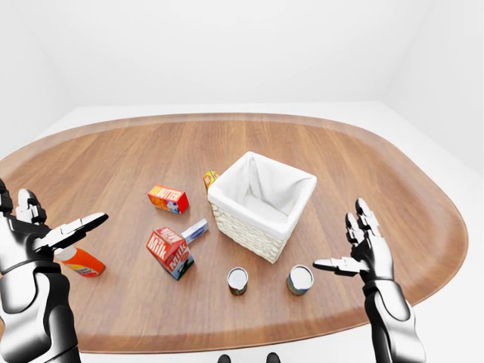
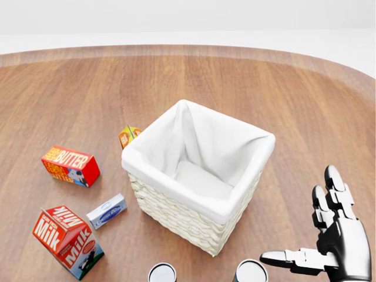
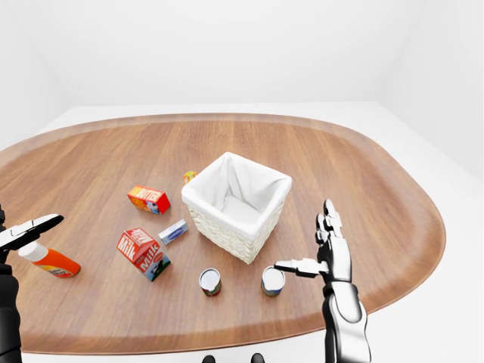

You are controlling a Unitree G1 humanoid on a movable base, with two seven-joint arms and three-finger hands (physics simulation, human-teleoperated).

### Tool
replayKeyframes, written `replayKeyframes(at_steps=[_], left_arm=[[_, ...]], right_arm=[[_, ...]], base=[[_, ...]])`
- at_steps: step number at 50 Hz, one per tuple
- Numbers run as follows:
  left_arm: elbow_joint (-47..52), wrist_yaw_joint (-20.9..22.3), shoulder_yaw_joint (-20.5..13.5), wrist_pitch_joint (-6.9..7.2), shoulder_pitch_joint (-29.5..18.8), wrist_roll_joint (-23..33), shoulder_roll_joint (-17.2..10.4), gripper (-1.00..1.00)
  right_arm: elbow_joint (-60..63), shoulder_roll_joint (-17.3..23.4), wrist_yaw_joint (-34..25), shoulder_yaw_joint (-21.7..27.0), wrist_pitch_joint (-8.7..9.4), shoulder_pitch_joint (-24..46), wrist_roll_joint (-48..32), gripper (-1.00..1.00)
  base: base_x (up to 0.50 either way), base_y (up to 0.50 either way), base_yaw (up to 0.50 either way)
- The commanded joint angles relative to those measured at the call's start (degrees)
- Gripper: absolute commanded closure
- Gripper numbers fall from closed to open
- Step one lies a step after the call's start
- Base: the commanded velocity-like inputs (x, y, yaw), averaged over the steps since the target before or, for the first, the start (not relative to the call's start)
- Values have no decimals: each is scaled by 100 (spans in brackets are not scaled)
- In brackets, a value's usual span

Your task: Pick up the alphabet soup, and put it in the basket.

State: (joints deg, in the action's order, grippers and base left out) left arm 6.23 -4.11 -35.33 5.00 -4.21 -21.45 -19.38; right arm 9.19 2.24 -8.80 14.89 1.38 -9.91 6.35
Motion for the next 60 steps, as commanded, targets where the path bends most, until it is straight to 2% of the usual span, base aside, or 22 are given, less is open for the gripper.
replayKeyframes(at_steps=[1, 7, 11, 14, 17, 18, 19, 20, 22, 23, 25, 35, 37, 42, 43, 44, 45, 46, 49, 54, 60], left_arm=[[27, 13, -12, 0, 4, 7, 7, -100], [-53, 22, 8, 0, -16, 25, 3, -100], [-54, 17, 16, 0, -15, 19, -1, -100], [-19, 10, 12, 0, -8, 11, -4, -100], [-72, 17, 24, 0, -25, 26, -3, -100], [-68, 12, 24, 0, -25, 24, -7, -100], [-37, 5, 20, 0, -18, 17, -9, -100], [-25, 4, 15, 0, -14, 13, -8, -100], [-15, -2, 8, 0, -13, 10, -9, -100], [17, -4, 2, 0, -4, 3, -9, -100], [-10, 4, 3, 0, -12, 14, -5, -100], [-100, 10, 25, 0, -34, 51, -9, -100], [-125, 10, 36, 0, -36, 58, -11, -100], [-88, 7, 25, 0, -18, 46, -9, -100], [-86, 7, 26, 0, -16, 49, -6, -100], [-81, 10, 25, 0, -11, 48, -4, -100], [-72, 9, 22, 0, -7, 45, -2, -100], [-65, 16, 19, 0, -2, 38, 0, -100], [-34, 17, 11, 0, 3, 29, 2, -100], [-105, 25, 30, 0, -16, 48, 5, -100], [-102, 23, 34, 0, -7, 44, 4, -100]], right_arm=[[-26, -2, -153, 103, -50, -84, -43, -100], [-207, 3, -201, 110, -191, -57, -65, -100], [-261, 8, -204, 134, -226, -45, -30, -100], [-225, 4, -187, 120, -181, -40, -22, -100], [-349, 16, -195, 118, -259, -8, -16, -100], [-340, 19, -194, 124, -261, -14, 2, -100], [-157, 8, -178, 103, -145, -66, -8, -100], [-97, 10, -171, 100, -107, -78, -36, -100], [-38, 7, -203, 96, -95, -130, -107, -100], [-209, 2, -244, 122, -223, -120, -89, -100], [-290, -3, -315, 162, -300, -163, -25, -100], [-196, -14, -462, 318, -317, -308, -99, -100], [-152, -7, -501, 338, -252, -311, -99, -100], [-262, -31, -581, 344, -348, -325, -158, -100], [-135, -37, -582, 340, -246, -349, -151, -100], [-79, -45, -589, 348, -219, -370, -156, -100], [-65, -51, -597, 361, -217, -380, -158, -100], [-148, -58, -615, 374, -299, -382, -167, -100], [-123, -84, -650, 393, -328, -449, -180, -100], [-4, -145, -686, 400, -232, -508, -167, -100], [10, -159, -613, 426, -234, -516, -244, -100]], base=[[4, 0, 0], [4, 0, 0], [9, 0, 0], [11, 0, 0], [11, 0, 0], [11, 0, 0], [11, 0, 0], [11, 0, 0], [10, 0, 0], [10, 0, 0], [11, 0, 0], [11, 0, 0], [10, 0, 0], [10, 0, 0], [11, 0, 0], [10, 0, 0], [11, 0, 0], [11, 0, 0], [11, 0, 0], [11, 0, 0], [5, 0, 0]])
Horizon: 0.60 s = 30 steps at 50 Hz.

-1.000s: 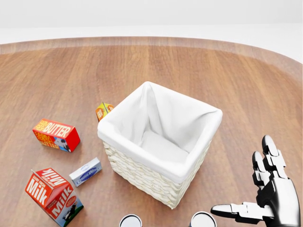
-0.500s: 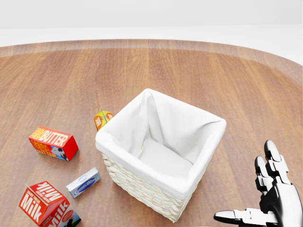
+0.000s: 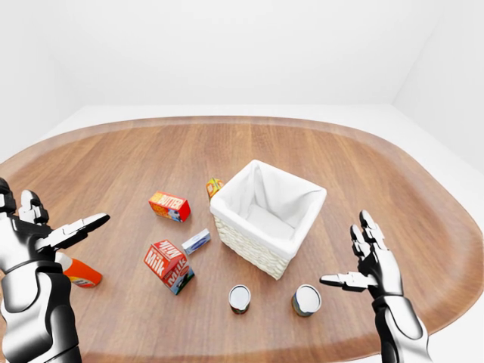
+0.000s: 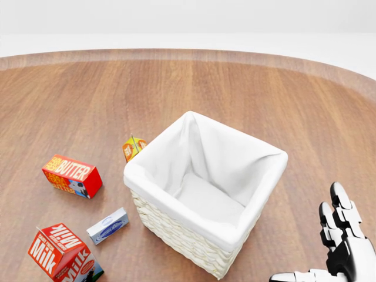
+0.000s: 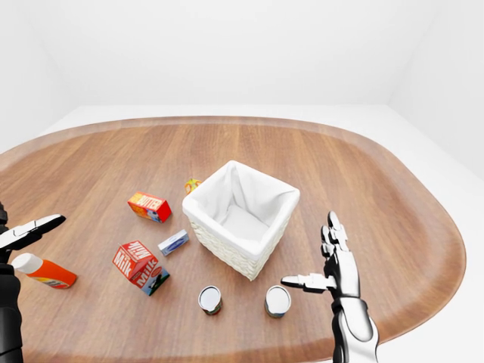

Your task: Pick up the alphabet soup, and put it in the basket.

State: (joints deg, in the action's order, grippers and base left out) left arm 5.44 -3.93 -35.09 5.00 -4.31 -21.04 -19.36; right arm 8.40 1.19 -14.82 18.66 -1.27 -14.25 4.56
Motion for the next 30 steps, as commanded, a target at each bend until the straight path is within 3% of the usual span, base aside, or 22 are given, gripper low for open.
replayKeyframes(at_steps=[1, 16, 30], left_arm=[[19, -1, 8, 0, 14, 0, 4, -100], [163, 0, -36, 0, 46, 0, 25, -100], [43, 10, 6, 0, 10, 59, 33, -100]], right_arm=[[147, -65, -36, 94, 20, -114, -4, -100], [418, -134, -312, 260, 68, -315, -150, -100], [820, -273, -1208, 455, 222, -601, -566, -100]], base=[[0, 0, 0], [0, 0, 0], [0, 0, 0]])
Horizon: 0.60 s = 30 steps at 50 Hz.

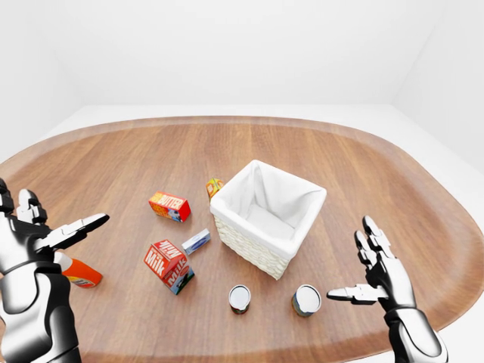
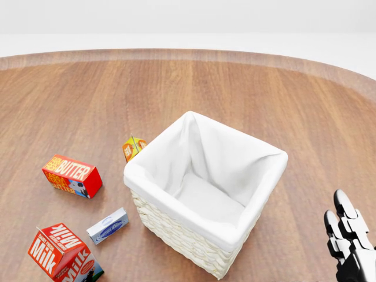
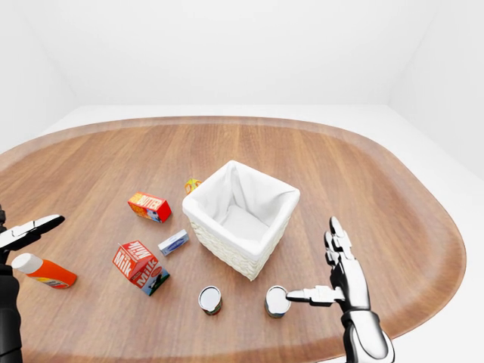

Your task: Pick up the alphabet soup, and put it in the basket.

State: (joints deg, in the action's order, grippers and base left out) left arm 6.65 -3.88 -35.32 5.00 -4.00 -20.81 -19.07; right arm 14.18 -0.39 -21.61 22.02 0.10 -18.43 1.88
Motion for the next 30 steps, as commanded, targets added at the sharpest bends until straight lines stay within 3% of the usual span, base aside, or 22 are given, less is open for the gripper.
replayKeyframes(at_steps=[1, 4, 27, 30], left_arm=[[-96, 4, 35, 0, -25, 38, 1, -100], [-90, -4, 38, 0, -18, 34, -3, -100], [-90, -5, 39, 0, -17, 33, -4, -100], [-32, -16, 35, 0, 3, 40, -1, -100]], right_arm=[[290, -123, -620, 96, 176, -200, -309, -100], [474, -173, -634, 55, 346, -201, -433, -100], [480, -213, -676, 90, 348, -185, -466, -100], [424, -241, -672, 93, 246, -248, -536, -100]], base=[[0, 0, 0], [0, 0, 0], [0, 0, 0], [0, 0, 0]])
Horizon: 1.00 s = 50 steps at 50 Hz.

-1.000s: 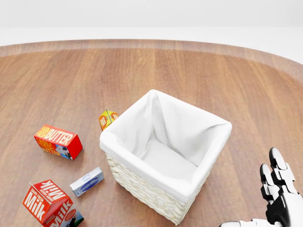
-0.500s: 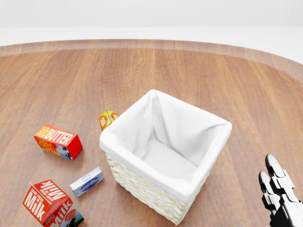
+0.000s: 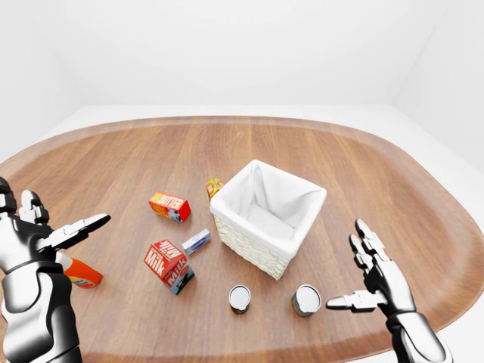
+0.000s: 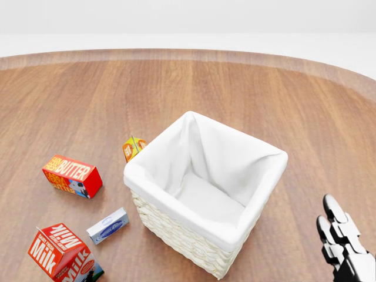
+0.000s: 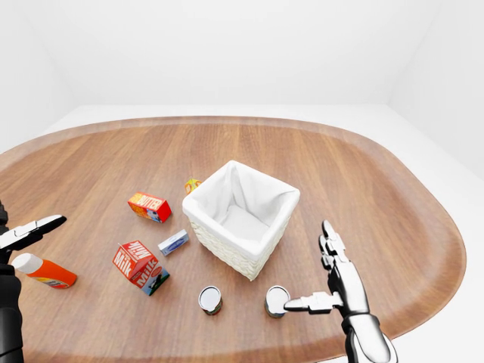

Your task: Pick up the alphabet soup, and put it in the basket.

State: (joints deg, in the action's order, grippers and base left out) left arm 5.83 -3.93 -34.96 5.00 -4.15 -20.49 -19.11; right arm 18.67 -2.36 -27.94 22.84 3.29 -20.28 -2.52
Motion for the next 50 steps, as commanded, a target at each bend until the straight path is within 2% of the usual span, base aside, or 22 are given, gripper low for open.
replayKeyframes(at_steps=[1, 7, 15, 21, 30, 50], left_arm=[[55, -9, 3, 0, 22, 30, 8, -100], [63, -8, 9, 0, 25, 86, 24, -100], [-113, 4, 51, 0, -13, 119, 18, -100], [-124, 21, 52, -15, -3, 91, 21, -100], [-71, 19, 34, 0, 13, 53, 17, -100], [141, 24, -41, 0, 54, 21, 33, -100]], right_arm=[[-61, -60, -101, -5, -134, -120, -90, -100], [-65, -123, -290, -1, -310, -262, -103, -100], [-218, -220, -556, -17, -744, -448, -226, -100], [-301, -236, -597, -125, -828, -449, -286, -100], [-141, -276, -521, -286, -829, -583, -502, -100], [-1050, -37, -57, -619, -829, -406, -586, -100]], base=[[0, 0, 0], [0, 0, 0], [0, 0, 0], [0, 0, 0], [0, 0, 0], [0, 0, 0]])
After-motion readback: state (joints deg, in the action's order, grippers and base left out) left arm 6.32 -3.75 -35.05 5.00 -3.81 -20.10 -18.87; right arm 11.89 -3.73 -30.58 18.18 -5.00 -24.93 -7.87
